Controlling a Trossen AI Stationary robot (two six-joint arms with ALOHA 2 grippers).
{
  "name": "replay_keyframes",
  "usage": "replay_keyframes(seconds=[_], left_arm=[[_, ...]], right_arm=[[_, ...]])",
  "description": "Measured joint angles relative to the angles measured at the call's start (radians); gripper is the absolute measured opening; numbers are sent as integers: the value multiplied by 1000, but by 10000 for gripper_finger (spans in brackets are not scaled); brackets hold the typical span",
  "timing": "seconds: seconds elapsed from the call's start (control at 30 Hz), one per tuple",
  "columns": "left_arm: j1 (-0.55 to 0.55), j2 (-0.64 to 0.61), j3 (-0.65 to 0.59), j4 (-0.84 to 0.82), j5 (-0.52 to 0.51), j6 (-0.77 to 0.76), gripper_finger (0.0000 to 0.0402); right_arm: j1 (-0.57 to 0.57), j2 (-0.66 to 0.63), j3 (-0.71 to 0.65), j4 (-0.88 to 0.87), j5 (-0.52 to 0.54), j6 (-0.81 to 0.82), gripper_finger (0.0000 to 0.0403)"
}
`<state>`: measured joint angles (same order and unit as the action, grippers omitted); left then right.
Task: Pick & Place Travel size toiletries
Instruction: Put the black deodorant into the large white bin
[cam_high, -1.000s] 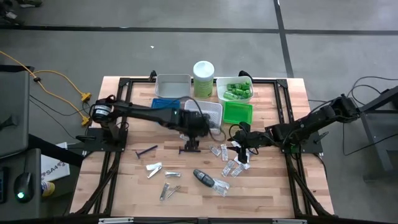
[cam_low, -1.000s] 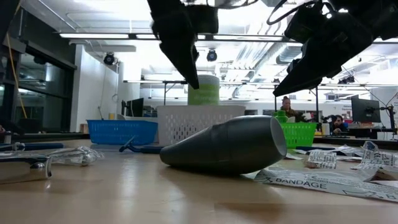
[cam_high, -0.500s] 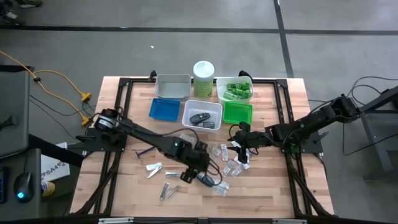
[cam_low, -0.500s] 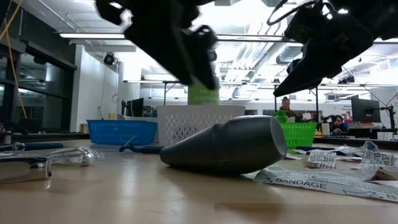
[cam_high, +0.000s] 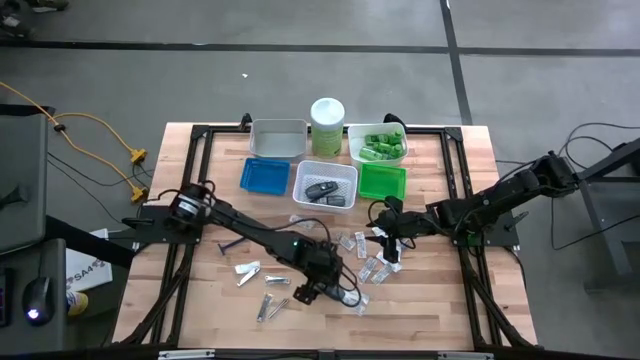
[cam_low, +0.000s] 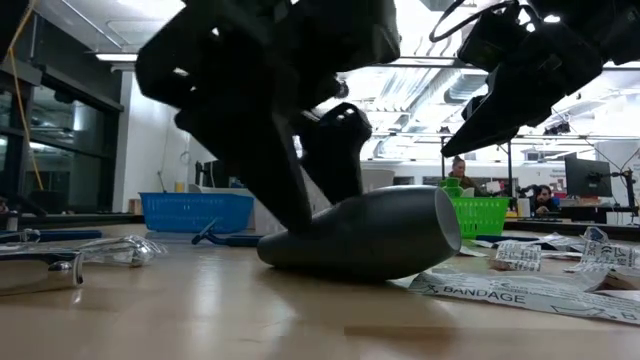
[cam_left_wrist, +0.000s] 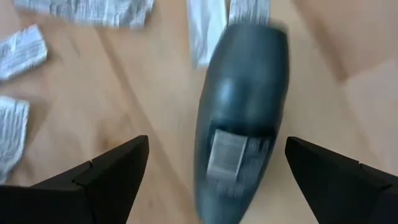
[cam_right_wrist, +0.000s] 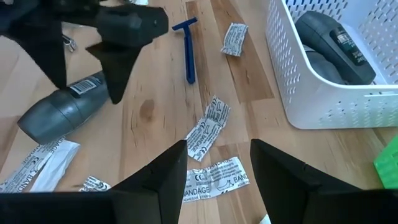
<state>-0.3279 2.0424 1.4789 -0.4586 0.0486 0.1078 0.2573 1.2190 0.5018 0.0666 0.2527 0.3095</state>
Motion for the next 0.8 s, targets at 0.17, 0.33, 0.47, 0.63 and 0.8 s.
replay_keyframes(seconds=[0.17, 0.33, 0.47, 0.63, 0.8], left_arm=[[0, 33, 2, 26, 13, -11, 376], [0, 41, 0, 28, 29, -9, 360], [-2, 50, 0, 25, 46, -13, 320], [-6, 50, 0, 29, 44, -13, 256], [-7, 49, 3, 25, 47, -23, 198]], right_arm=[[0, 0, 0, -7, 0, 0, 169], [0, 0, 0, -10, 0, 0, 169], [0, 0, 0, -11, 1, 0, 169], [0, 0, 0, -10, 1, 0, 169], [0, 0, 0, -11, 2, 0, 169]])
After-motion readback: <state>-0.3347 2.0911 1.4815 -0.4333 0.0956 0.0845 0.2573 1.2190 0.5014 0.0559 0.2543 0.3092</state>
